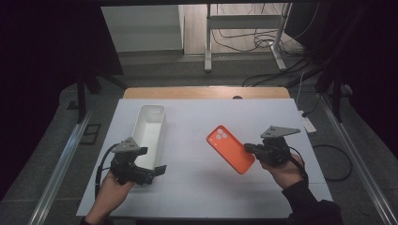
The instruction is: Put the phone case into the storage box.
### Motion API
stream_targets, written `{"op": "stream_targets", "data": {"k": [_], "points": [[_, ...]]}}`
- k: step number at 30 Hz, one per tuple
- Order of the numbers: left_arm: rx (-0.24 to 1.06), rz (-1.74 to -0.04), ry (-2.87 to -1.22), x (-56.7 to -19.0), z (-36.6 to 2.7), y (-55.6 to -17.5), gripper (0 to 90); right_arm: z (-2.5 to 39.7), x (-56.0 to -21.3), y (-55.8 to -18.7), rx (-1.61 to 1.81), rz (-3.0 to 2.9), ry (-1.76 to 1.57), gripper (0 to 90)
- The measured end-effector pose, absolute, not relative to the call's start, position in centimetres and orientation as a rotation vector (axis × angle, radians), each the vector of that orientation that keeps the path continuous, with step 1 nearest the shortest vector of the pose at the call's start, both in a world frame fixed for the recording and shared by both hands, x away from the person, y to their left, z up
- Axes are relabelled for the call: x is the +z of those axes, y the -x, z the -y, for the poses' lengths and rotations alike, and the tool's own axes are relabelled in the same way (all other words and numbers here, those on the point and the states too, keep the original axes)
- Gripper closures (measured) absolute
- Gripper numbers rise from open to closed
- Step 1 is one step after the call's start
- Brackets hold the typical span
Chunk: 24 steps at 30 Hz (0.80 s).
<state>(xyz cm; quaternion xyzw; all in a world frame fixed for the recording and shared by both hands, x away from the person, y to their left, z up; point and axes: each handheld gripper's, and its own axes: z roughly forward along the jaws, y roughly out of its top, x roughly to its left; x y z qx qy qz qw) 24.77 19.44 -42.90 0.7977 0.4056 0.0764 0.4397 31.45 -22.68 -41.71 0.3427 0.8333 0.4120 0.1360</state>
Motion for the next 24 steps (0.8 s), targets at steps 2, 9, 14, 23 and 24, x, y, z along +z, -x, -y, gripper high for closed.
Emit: {"op": "stream_targets", "data": {"k": [2,9,14,23,24], "points": [[0.173,-0.996,-1.982,-42.8,-19.0,-25.2,0.0,22.7,-41.7,-31.4,1.2,-2.41,-0.993,88.8],[0.163,-0.968,-2.005,-42.7,-17.9,-26.1,0.0,22.4,-41.6,-31.4,1.205,-2.406,-0.983,88.8],[0.134,-0.954,-2.0,-42.5,-17.0,-26.9,0.0,22.3,-41.6,-31.3,1.211,-2.399,-0.981,88.8],[0.081,-0.938,-1.993,-42.5,-15.8,-28.0,0.0,22.0,-41.6,-31.3,1.216,-2.395,-0.977,88.7],[0.077,-0.936,-1.993,-42.4,-15.7,-28.1,0.0,21.9,-41.6,-31.3,1.217,-2.396,-0.974,88.8]]}}
